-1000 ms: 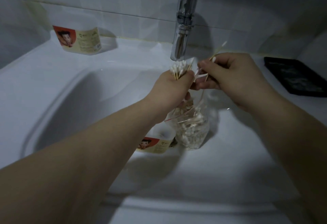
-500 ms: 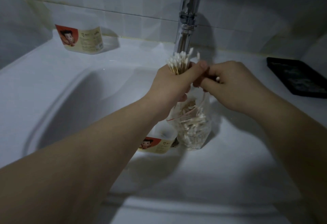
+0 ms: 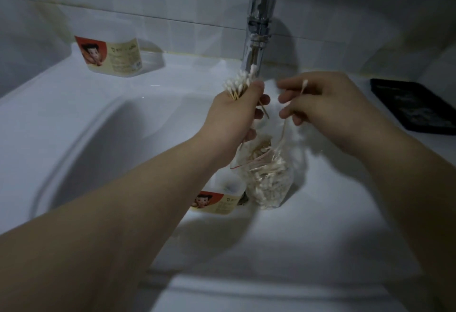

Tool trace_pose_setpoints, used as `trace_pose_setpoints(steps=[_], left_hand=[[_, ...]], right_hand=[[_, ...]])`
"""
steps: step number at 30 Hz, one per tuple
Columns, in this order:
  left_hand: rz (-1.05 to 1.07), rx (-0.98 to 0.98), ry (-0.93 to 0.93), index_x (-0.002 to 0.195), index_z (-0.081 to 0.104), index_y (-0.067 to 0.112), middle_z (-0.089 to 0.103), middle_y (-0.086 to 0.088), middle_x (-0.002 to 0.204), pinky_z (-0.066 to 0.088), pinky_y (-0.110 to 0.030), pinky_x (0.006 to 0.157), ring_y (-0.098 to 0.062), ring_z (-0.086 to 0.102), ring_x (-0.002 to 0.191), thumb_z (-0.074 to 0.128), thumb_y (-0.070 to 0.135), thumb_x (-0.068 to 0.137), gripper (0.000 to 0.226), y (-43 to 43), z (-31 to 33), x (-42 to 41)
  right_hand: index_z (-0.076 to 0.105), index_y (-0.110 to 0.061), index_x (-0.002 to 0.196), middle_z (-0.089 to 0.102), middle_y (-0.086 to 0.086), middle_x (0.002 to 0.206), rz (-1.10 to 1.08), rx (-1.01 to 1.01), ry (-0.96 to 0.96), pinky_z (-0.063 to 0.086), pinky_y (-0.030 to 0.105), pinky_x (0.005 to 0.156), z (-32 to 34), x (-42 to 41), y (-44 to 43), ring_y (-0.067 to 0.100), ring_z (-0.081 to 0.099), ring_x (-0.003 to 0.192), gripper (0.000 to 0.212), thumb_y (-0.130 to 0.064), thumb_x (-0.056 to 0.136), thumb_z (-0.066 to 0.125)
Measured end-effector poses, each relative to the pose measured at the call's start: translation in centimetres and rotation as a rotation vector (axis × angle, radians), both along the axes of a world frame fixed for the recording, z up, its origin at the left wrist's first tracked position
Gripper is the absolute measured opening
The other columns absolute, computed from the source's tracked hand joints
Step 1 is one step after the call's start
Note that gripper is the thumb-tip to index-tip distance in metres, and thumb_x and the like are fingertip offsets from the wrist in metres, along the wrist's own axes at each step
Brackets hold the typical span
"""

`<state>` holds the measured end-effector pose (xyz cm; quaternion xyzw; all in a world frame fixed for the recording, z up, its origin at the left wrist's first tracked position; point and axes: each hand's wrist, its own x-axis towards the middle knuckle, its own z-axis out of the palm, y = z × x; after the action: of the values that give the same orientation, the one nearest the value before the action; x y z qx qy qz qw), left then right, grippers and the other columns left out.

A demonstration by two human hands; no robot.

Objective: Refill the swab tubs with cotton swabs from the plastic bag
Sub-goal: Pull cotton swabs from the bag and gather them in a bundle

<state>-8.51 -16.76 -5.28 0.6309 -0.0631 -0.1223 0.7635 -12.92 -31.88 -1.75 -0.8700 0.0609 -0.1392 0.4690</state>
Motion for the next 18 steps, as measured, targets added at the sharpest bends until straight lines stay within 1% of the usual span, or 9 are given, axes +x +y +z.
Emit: trace_pose_setpoints(steps=[3,5,6,9,11,12,14,16,18], left_hand=[[-0.052,0.003,0.026,0.109,0.066,0.019,0.076,0.002,0.106,0.042,-0.025,0.052,-0.012,0.072,0.088,0.058,0.039,0.101,0.023,-0.1,-0.1,-0.3],[-0.11,-0.027,0.043,0.117,0.063,0.016,0.077,-0.002,0.108,0.04,-0.024,0.049,-0.015,0.075,0.095,0.055,0.038,0.103,0.027,-0.1,0.0,-0.6],[-0.143,-0.04,0.044,0.116,0.061,0.016,0.077,-0.003,0.107,0.039,-0.023,0.048,-0.017,0.076,0.095,0.054,0.036,0.104,0.025,-0.1,0.0,-0.8],[-0.212,-0.039,0.036,0.107,0.059,0.02,0.077,-0.004,0.1,0.039,-0.02,0.047,-0.019,0.077,0.092,0.05,0.034,0.106,0.017,-0.1,0.2,-1.3],[-0.243,-0.032,0.012,0.105,0.059,0.023,0.076,-0.003,0.094,0.039,-0.02,0.048,-0.019,0.077,0.092,0.049,0.035,0.107,0.016,-0.1,0.1,-1.3],[-0.253,-0.031,0.002,0.106,0.06,0.024,0.075,-0.002,0.091,0.038,-0.02,0.049,-0.019,0.076,0.09,0.049,0.035,0.107,0.016,-0.2,0.1,-1.3],[-0.257,-0.039,-0.007,0.109,0.063,0.023,0.071,-0.001,0.084,0.037,-0.021,0.049,-0.016,0.073,0.081,0.05,0.034,0.106,0.017,-0.2,0.0,-1.1],[-0.254,-0.055,-0.007,0.107,0.064,0.02,0.062,0.0,0.076,0.037,-0.023,0.049,-0.014,0.064,0.068,0.052,0.033,0.106,0.018,-0.2,-0.2,-0.9],[-0.238,-0.039,-0.016,0.104,0.062,0.017,0.053,0.002,0.072,0.036,-0.026,0.05,-0.013,0.054,0.061,0.055,0.033,0.105,0.018,-0.2,-0.4,-0.7]], right_hand=[[0.07,-0.009,0.1,0.072,0.012,0.092,-0.025,0.26,-0.034,0.053,0.02,0.058,0.2,0.0,0.1,0.019,0.076,0.076,0.015,0.002,0.097,0.061],[0.069,-0.008,0.096,0.072,0.014,0.096,-0.025,0.364,-0.032,0.052,0.02,0.056,0.4,0.0,0.1,0.022,0.077,0.08,0.013,-0.005,0.101,0.058],[0.07,-0.008,0.096,0.073,0.013,0.097,-0.023,0.387,-0.023,0.052,0.021,0.056,0.5,-0.1,0.2,0.02,0.077,0.081,0.015,-0.009,0.102,0.057],[0.079,-0.018,0.091,0.077,0.002,0.102,-0.021,0.279,0.03,0.047,0.027,0.064,0.5,-0.2,0.0,0.013,0.068,0.089,0.023,-0.024,0.101,0.059],[0.082,-0.023,0.088,0.076,0.007,0.102,-0.007,0.2,0.06,0.042,0.031,0.065,0.1,0.0,0.1,0.018,0.061,0.086,0.023,-0.032,0.098,0.063],[0.082,-0.024,0.089,0.074,0.012,0.096,0.007,0.171,0.074,0.04,0.033,0.064,-0.1,0.1,0.1,0.021,0.057,0.083,0.023,-0.035,0.097,0.064],[0.081,-0.027,0.093,0.068,0.012,0.085,0.034,0.126,0.105,0.039,0.034,0.062,-0.4,0.1,0.4,0.025,0.053,0.079,0.023,-0.039,0.097,0.063],[0.081,-0.031,0.093,0.072,0.012,0.095,0.045,0.057,0.117,0.041,0.034,0.065,-0.5,0.0,0.6,0.023,0.057,0.081,0.024,-0.043,0.098,0.061],[0.079,-0.037,0.089,0.074,0.008,0.103,0.046,-0.022,0.092,0.044,0.03,0.069,-0.3,-0.1,0.6,0.016,0.064,0.086,0.023,-0.044,0.098,0.058]])
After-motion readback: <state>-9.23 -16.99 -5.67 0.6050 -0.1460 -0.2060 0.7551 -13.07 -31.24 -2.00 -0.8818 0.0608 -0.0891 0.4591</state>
